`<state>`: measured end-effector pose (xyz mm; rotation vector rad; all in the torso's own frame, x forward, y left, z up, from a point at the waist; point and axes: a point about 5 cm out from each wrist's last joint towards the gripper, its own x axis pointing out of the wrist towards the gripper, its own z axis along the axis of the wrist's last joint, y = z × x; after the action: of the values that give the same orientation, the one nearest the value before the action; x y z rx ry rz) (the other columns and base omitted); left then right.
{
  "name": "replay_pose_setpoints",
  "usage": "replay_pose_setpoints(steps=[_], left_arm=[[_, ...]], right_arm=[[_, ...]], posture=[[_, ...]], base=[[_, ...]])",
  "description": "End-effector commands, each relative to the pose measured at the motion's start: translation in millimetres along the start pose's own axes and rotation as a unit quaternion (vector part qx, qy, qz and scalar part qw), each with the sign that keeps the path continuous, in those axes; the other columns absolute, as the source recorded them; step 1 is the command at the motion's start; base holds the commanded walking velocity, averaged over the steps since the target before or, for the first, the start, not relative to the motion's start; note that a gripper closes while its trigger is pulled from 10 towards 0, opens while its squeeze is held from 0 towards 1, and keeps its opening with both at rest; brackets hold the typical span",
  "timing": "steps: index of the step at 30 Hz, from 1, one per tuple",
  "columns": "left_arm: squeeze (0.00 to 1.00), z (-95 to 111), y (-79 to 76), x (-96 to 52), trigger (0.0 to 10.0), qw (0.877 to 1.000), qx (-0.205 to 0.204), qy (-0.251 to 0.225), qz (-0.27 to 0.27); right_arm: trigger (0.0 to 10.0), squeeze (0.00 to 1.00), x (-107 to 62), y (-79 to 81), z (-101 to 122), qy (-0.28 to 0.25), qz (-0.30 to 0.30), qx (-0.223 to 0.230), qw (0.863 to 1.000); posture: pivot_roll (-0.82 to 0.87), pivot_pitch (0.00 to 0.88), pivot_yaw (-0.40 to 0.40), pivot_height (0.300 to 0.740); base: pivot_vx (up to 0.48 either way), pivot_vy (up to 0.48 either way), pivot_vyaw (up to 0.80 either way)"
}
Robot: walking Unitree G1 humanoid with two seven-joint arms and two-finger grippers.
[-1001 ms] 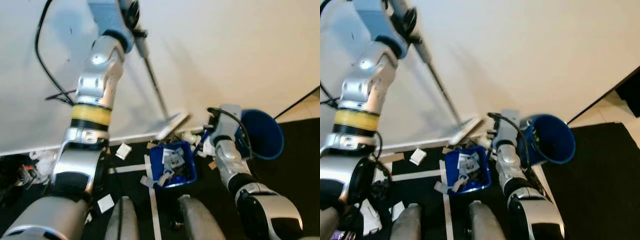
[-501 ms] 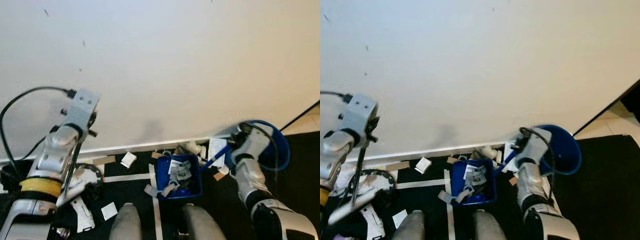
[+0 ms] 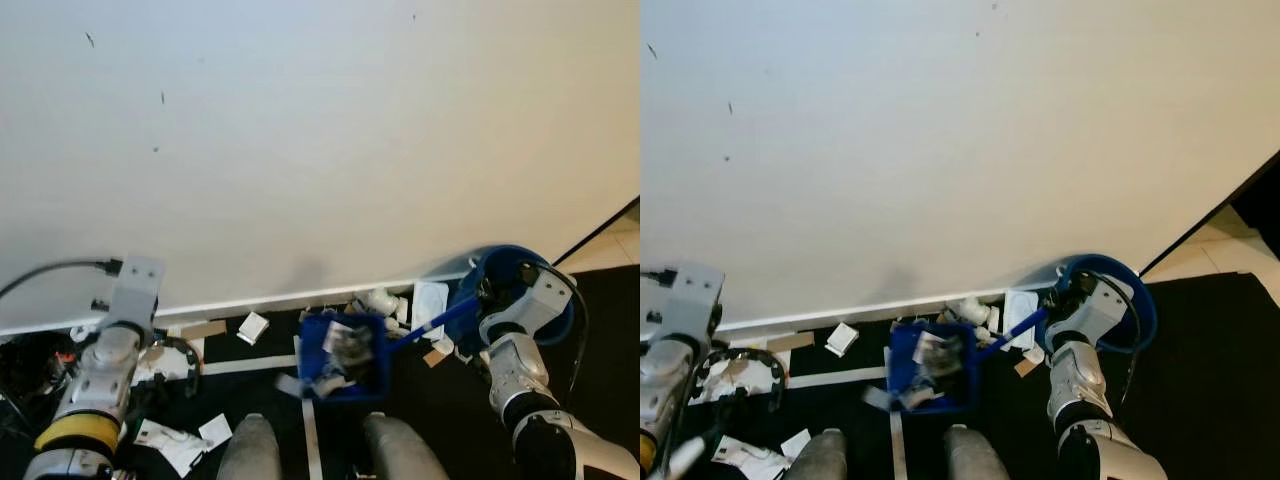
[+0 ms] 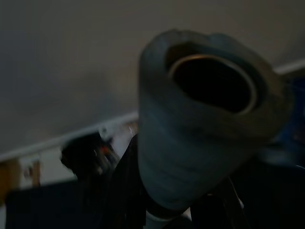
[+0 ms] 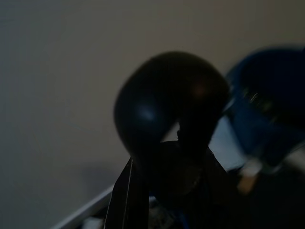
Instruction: Sweep floor
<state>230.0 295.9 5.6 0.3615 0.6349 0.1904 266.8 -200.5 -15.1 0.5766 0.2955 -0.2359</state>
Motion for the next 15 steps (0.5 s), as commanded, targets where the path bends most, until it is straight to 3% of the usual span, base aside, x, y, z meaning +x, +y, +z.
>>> replay_pose_setpoints(steps=[1,2,11,15], left_arm=[[0.00,-19,-14.3,-2.2,10.0,0.999,-0.044,0.028,-0.004],[0.00,-24,-20.6,-2.8,10.0,0.995,-0.091,0.025,0.014],[0.00,-19,-31.1,-3.1,10.0,0.993,-0.118,-0.013,0.015],[0.00,-18,-30.0,-0.9,10.0,0.991,-0.127,-0.020,0.025]], right_arm=[[10.0,0.00,3.0,9.3,0,-0.005,0.028,0.047,0.999],[10.0,0.00,4.2,10.9,1,-0.003,0.038,0.069,0.997],[10.0,0.00,7.9,11.3,9,-0.014,0.049,0.111,0.993],[10.0,0.00,13.4,15.9,16,-0.027,0.048,0.163,0.985]], posture=[[0.19,0.000,-0.055,0.740],[0.20,0.000,-0.054,0.740],[0.18,0.000,-0.061,0.740],[0.18,0.000,-0.062,0.740]], base=[[0.000,0.000,0.00],[0.000,0.000,0.00],[0.000,0.000,0.00],[0.000,0.000,0.00]])
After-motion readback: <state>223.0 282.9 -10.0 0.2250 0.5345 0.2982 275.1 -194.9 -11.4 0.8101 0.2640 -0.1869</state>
